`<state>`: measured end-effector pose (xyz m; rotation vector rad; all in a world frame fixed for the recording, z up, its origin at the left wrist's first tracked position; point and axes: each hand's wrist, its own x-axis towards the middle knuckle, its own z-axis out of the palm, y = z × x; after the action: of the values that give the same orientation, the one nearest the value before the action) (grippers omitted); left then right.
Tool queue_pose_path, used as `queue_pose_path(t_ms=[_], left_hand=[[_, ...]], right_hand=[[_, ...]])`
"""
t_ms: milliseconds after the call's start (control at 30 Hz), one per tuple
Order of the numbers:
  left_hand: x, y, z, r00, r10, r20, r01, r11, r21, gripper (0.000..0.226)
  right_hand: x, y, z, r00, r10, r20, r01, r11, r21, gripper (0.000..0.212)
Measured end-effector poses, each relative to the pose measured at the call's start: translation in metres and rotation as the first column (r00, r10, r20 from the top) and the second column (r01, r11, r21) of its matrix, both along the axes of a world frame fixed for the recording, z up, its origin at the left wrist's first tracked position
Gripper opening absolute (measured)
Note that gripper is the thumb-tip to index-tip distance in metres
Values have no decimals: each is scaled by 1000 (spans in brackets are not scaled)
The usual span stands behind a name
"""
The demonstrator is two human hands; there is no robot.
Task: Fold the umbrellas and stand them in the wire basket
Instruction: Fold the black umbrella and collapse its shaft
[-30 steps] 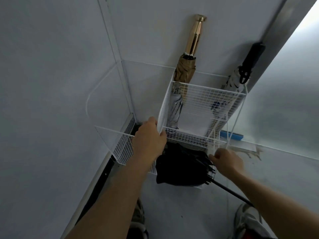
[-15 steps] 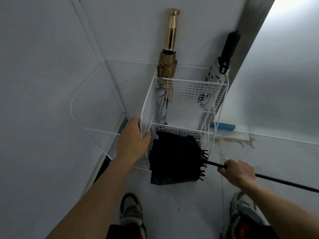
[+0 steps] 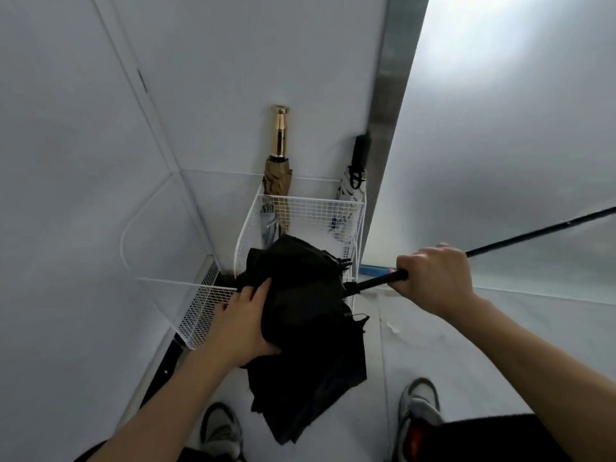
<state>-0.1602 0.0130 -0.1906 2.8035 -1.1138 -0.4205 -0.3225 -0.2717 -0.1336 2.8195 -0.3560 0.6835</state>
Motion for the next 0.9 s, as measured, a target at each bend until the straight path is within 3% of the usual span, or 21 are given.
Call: queue_pose_path(t_ms=[133, 233, 333, 400, 467, 500, 567, 633, 667, 767, 833, 900], left_hand=[[-10, 7, 1, 997, 31, -66, -57, 900, -432, 43], [-19, 9, 6, 987, 32, -155, -118, 798, -591, 36], [-22, 7, 12, 983, 52, -173, -154, 741, -654, 38], [-22, 5, 12, 979, 70, -192, -183, 721, -669, 41], [-24, 1, 10, 973, 55, -223, -195, 713, -673, 45], [-27, -1, 9, 969, 37, -246, -198, 713, -673, 46], [-31, -5, 7, 961, -12, -276, -181, 725, -665, 46], [-36, -10, 7, 959, -66, -276, -136, 747, -650, 46], [-38, -11, 5, 957, -87, -277, -116, 760, -640, 45], [-36, -17, 5, 935, -144, -325, -66, 828, -557, 46], [-28, -14, 12, 895, -181, -408, -23, 895, -445, 52], [-15, -4, 25, 851, -163, -498, -35, 931, -365, 57]], right_hand=[[-7, 18, 46, 987, 86, 133, -75, 993, -91, 20], [-18, 32, 63, 945, 92, 315, -103, 995, 18, 22], [-32, 51, 60, 839, -75, 539, -124, 938, 323, 24], [-31, 61, 46, 883, -229, 410, -127, 723, 679, 39], [-23, 70, 32, 970, -203, 133, -57, 342, 938, 69], [-17, 76, 26, 989, -132, 67, -46, 153, 987, 76], [-3, 86, 18, 997, -18, 74, -74, -61, 995, 55], [7, 95, 15, 986, -25, 162, -164, -69, 984, 15], [11, 97, 15, 980, -46, 192, -195, -66, 979, 8], [17, 101, 9, 968, -120, 218, -224, -37, 974, 33], [19, 97, 4, 970, -146, 193, -198, -19, 980, 35], [20, 91, 0, 981, -140, 133, -126, 59, 990, 31]])
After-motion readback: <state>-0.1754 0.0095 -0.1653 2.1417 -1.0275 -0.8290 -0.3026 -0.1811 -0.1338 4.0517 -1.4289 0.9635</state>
